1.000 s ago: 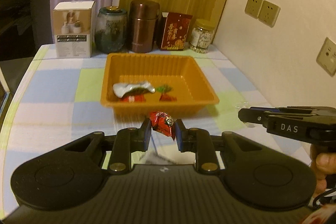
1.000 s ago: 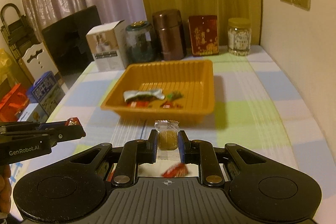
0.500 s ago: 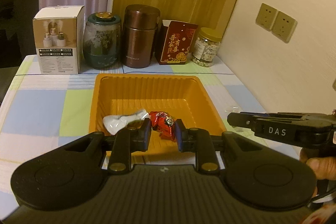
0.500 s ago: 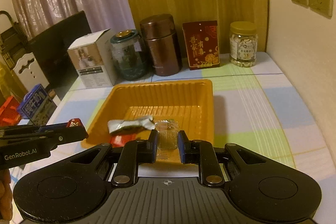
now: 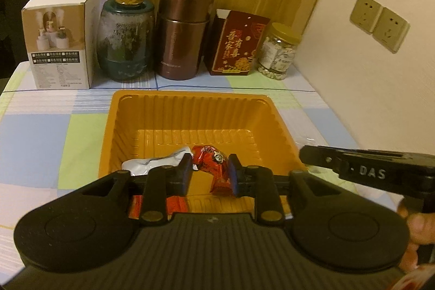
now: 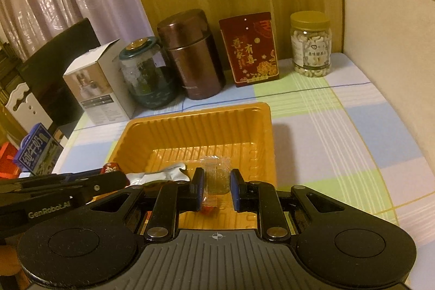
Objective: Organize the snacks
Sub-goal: 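Open both grippers to drop the candies into the tray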
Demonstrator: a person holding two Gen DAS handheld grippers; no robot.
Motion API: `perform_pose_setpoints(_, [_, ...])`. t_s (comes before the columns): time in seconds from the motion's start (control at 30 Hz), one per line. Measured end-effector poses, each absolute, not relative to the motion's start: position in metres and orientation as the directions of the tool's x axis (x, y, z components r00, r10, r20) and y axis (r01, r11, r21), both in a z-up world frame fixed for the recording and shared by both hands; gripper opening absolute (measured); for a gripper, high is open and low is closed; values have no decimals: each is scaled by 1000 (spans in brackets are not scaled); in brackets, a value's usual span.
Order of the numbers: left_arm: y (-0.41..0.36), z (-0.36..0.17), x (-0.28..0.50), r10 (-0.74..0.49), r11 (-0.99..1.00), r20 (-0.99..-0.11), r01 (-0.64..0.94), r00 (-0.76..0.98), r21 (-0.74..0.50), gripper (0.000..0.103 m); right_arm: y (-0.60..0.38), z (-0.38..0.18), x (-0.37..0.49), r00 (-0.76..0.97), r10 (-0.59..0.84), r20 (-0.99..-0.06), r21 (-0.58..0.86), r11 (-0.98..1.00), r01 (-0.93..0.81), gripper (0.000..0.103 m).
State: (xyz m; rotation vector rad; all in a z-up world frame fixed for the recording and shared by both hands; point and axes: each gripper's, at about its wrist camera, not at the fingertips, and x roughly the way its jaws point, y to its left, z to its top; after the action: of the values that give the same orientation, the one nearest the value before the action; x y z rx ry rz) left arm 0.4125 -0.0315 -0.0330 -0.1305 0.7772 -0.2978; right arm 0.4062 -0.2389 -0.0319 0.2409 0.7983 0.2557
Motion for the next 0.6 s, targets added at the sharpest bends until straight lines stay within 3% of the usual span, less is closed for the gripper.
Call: perform_pose_setpoints(0.6, [-21,-30,401,-284,959,-675,203,681,-199,34,-238,-39,407,660,324,-678,326,937,-124,20])
